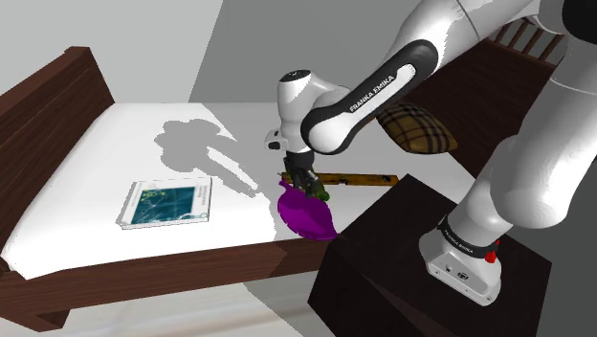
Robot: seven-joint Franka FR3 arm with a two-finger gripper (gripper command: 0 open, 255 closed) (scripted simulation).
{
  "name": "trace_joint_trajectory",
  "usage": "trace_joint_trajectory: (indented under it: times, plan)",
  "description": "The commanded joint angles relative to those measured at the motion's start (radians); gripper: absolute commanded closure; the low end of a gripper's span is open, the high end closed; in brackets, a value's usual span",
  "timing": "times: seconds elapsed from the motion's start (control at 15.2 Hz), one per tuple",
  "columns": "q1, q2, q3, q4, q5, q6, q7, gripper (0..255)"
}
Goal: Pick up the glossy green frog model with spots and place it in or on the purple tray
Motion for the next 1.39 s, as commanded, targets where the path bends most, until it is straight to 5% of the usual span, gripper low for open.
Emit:
trace_joint_trajectory:
  times: [0.0, 0.13, 0.92, 1.32]
  plan:
    - [0.03, 0.003, 0.025, -0.013, 0.008, 0.017, 0.05, 255]
    - [0.064, 0.002, 0.053, -0.02, 0.018, 0.025, 0.104, 255]
    - [0.081, 0.157, 0.025, -0.025, -0.056, 0.176, 0.151, 255]
    - [0.081, 0.157, 0.025, -0.025, -0.056, 0.176, 0.151, 255]
